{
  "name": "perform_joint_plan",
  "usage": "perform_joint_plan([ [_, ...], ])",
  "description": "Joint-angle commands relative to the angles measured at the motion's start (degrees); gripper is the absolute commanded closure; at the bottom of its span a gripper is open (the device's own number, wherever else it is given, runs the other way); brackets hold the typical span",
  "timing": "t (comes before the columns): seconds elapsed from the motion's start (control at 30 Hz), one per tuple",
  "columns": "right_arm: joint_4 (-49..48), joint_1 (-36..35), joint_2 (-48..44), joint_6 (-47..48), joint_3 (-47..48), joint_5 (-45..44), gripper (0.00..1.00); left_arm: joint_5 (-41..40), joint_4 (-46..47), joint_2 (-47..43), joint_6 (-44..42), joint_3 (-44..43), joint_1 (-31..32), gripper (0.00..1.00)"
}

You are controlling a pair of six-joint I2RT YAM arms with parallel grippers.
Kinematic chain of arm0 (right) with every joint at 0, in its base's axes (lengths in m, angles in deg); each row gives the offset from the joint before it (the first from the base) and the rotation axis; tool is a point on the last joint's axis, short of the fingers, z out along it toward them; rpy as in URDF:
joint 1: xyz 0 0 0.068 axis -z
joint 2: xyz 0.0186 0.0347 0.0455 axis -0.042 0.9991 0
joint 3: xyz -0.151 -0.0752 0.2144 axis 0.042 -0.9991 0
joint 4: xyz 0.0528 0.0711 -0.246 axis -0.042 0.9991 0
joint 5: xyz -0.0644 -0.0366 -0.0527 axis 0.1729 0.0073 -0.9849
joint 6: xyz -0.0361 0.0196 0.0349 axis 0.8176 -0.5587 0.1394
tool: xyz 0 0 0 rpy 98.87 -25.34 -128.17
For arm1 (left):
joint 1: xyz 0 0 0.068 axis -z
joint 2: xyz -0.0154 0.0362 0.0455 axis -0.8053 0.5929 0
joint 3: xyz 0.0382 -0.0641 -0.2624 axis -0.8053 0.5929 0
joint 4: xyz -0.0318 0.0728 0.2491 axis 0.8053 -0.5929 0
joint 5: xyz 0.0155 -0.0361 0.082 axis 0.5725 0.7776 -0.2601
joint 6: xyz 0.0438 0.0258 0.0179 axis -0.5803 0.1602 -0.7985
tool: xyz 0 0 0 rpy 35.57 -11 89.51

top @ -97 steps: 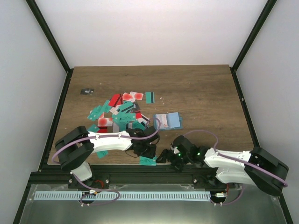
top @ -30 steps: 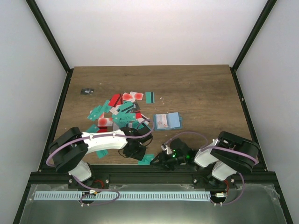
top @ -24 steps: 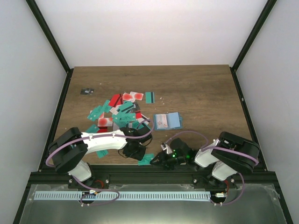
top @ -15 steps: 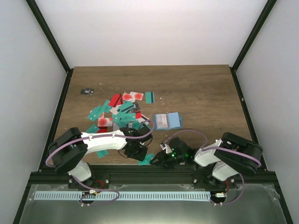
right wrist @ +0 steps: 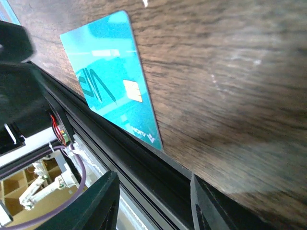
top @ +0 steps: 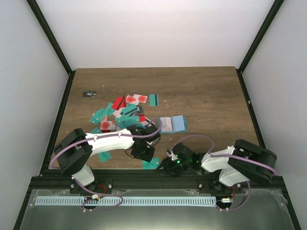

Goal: Put the credit cards into the card holder

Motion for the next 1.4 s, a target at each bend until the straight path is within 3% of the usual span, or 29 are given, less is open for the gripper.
perform_joint_plan([
  [0.0, -0.9, -0.6, -0.8, -3.4, -2.0, -3.5, 0.56, -1.9, -4.4, 1.2, -2.3, -5.9, -2.4, 0.59],
  [0.37, -6.6, -0.6, 0.3, -5.8, -4.4, -5.7, 0.54, -5.2, -6.4, 12.9, -6.4, -11.5, -3.7, 0.63],
  [0.83, -13.2, -0.6, 6.0, -10.9, -4.7, -8.7, 0.52, 2.9, -1.3, 9.8, -5.1, -3.4, 0.5, 0.63],
  [1.37, -12.9, -0.9, 8.7, -14.8, -6.0, -13.6, 0.56, 5.8, 0.5, 11.1, -5.1, -3.1, 2.4, 0.63],
])
